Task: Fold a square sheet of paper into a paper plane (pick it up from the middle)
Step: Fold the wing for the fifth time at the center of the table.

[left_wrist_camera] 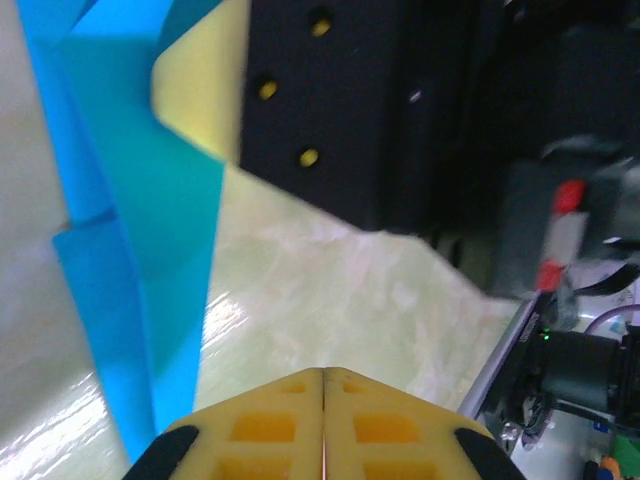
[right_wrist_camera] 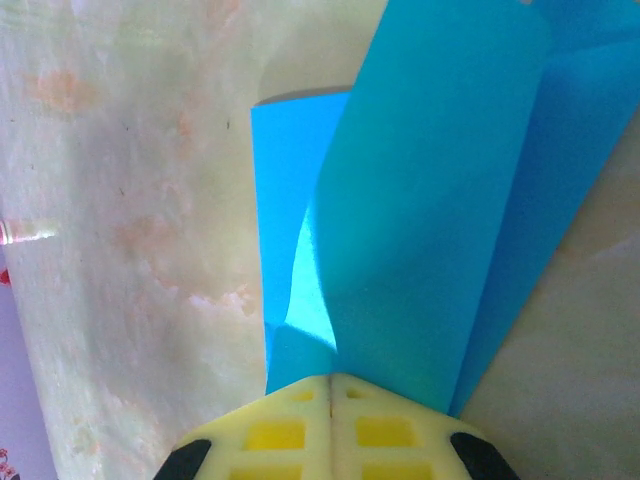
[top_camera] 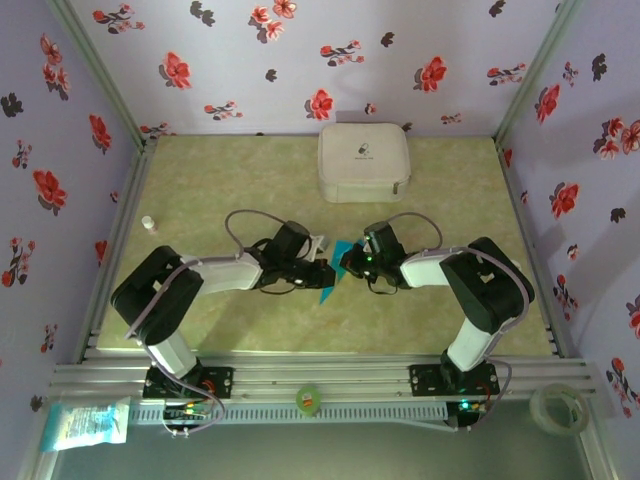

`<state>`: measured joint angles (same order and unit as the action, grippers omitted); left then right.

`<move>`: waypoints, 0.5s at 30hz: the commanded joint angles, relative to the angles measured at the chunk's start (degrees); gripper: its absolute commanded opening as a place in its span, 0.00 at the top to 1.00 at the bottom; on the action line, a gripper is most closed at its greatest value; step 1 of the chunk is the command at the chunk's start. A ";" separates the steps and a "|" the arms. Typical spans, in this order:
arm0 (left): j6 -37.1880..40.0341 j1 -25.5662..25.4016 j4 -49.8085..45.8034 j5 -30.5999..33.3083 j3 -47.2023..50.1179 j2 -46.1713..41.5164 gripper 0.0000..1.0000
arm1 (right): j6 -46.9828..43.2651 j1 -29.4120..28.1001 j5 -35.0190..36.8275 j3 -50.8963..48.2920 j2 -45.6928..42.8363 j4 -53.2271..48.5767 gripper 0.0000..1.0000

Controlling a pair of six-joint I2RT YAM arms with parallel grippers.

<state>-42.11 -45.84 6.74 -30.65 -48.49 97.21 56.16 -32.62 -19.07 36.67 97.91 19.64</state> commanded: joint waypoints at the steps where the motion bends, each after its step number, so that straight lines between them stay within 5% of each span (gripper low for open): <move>1: 0.74 0.53 -2.08 -0.66 -2.96 3.06 0.91 | 0.79 0.37 1.98 -1.31 2.20 -2.33 0.98; 15: 1.87 2.01 -4.43 4.46 -4.01 11.15 0.93 | 1.14 0.28 1.38 -1.55 1.55 -1.88 0.97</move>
<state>-41.23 -44.27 4.60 -28.73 -53.10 107.11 56.69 -32.62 -19.09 36.62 98.06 20.16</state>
